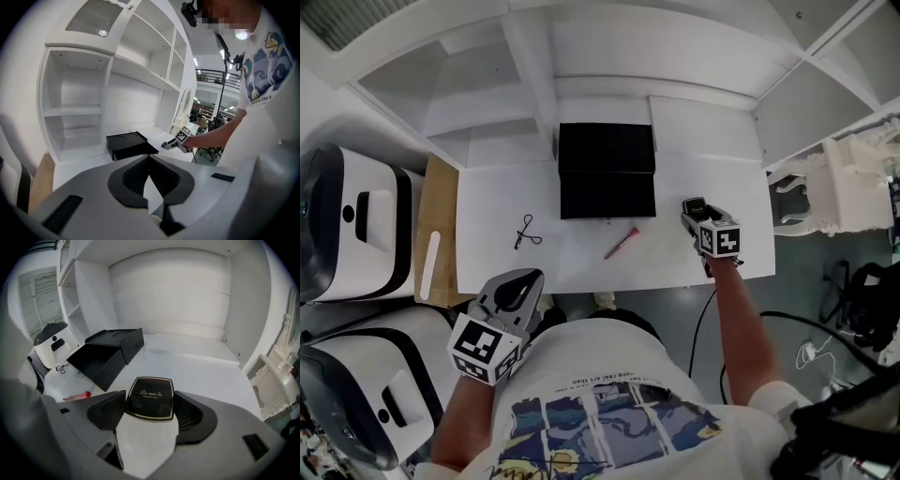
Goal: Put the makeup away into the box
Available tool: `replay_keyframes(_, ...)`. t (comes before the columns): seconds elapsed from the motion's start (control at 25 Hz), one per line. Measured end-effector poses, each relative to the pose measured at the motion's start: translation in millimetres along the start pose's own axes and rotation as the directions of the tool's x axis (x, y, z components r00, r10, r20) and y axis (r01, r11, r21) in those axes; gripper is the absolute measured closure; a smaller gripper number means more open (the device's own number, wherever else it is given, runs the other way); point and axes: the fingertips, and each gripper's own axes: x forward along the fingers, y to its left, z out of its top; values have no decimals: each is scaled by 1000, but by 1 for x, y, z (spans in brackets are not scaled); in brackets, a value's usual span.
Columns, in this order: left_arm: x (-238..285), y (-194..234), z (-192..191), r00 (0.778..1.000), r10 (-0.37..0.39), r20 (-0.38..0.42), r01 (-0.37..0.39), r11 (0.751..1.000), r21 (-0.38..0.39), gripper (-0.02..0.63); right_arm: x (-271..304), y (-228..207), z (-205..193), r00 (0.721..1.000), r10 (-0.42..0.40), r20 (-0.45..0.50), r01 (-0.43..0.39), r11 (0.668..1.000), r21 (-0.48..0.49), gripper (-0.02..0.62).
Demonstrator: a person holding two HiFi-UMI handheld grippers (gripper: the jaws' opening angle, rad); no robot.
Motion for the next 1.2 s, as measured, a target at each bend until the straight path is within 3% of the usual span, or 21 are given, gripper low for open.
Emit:
replay_keyframes(0.16,-5,8,1,1000,-23,11,23,1000,8,592,-20,22,21,999,18,37,-18,1000,-15,259)
replay_keyframes(0.44,-16,22,1,998,-44,33,44,999,13,592,-27,102,64,988,143,59,-134,982,-129,259)
replay_keyframes(0.8,-46,49,-11,999,4,55,-3,1000,-21,592,10,203,87,963,269,-25,-265,922,-282,259)
replay_keyframes(1.2,-81,77,-33,993,100,66,-94,991,-95,592,54,258,96,945,302,-126,-327,866,-378,259)
